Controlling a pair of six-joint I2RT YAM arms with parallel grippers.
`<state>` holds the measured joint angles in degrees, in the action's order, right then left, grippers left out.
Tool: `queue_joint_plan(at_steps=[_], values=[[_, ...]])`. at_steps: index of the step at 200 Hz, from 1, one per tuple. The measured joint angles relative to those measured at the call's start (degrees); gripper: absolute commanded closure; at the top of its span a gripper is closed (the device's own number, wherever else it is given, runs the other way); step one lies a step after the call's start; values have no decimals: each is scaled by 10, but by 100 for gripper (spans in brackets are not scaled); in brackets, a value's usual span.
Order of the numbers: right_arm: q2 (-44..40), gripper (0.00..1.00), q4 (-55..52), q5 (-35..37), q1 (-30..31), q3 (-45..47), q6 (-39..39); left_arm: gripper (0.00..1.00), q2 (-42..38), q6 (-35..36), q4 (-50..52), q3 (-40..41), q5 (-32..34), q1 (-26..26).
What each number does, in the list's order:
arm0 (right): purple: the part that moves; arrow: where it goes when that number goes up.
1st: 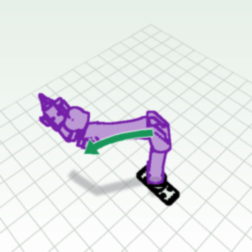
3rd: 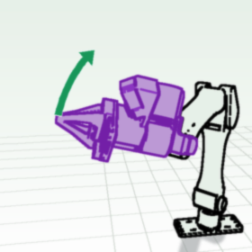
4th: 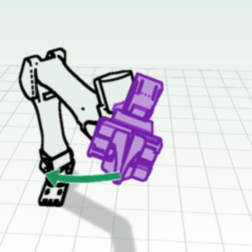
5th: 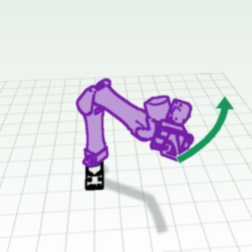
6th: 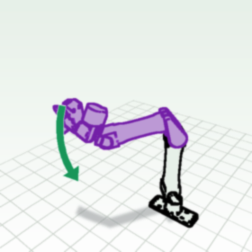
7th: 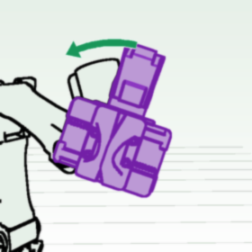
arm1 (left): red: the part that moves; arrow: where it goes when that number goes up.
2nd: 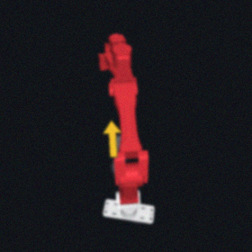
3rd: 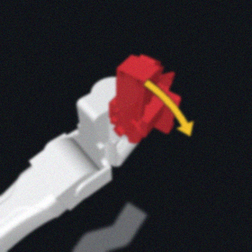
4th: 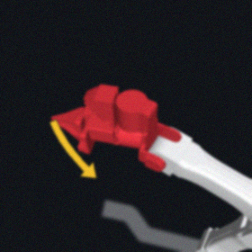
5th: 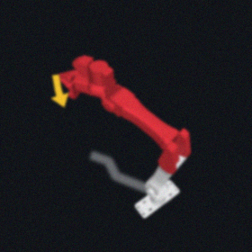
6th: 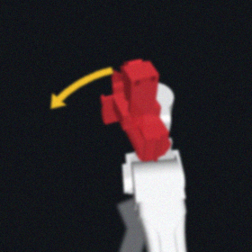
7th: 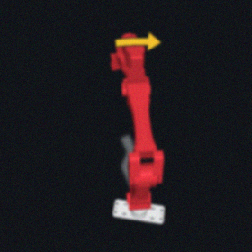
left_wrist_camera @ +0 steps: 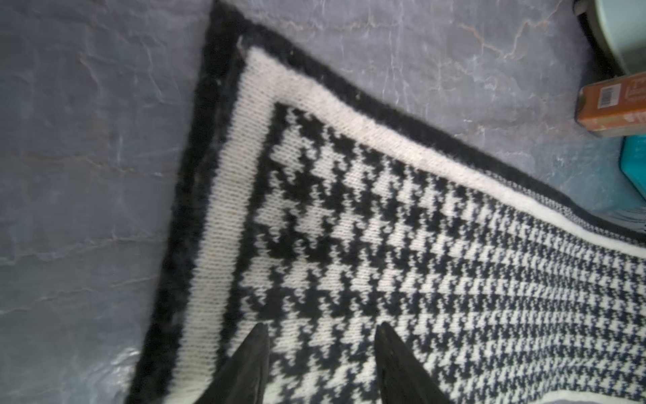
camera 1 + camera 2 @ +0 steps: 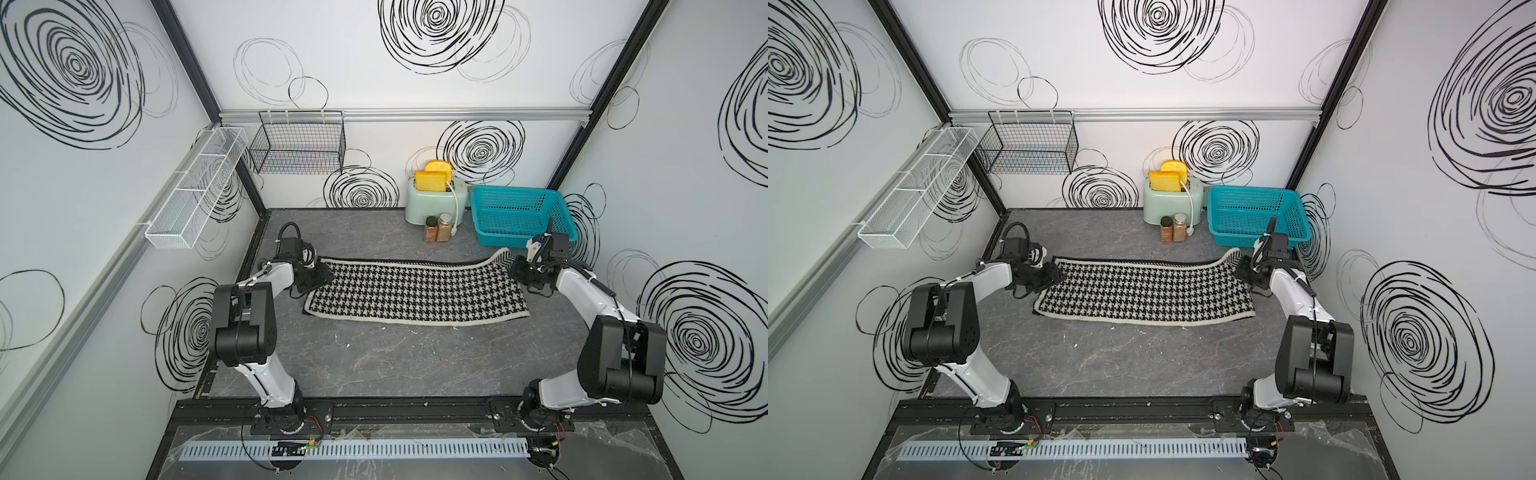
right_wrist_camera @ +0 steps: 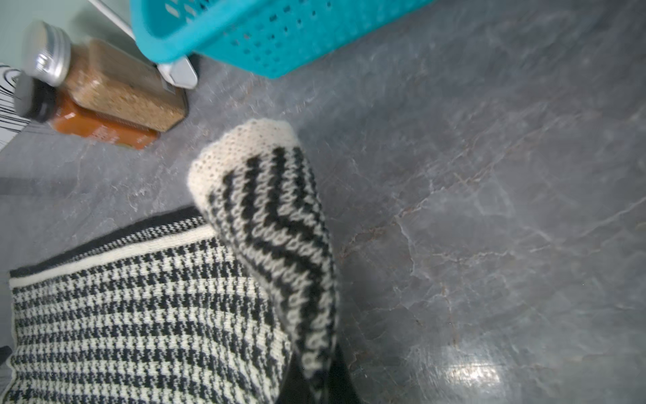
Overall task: Roll up the scarf and place it into the basket
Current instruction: Fold the scarf at the center of the board.
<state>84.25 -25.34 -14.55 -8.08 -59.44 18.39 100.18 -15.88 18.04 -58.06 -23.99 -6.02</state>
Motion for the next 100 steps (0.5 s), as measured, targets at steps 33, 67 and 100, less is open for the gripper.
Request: queue_joint_plan(at_steps=[33,67,100], values=[[0,100,-8,-1,0,-64,3,47,10,7,-3,12,0,9],[0,100,-12,-11,0,-97,12,46,10,9,-15,32,0,29],[0,100,-13,-22,3,-97,29,46,-2,-14,-52,57,-4,89]])
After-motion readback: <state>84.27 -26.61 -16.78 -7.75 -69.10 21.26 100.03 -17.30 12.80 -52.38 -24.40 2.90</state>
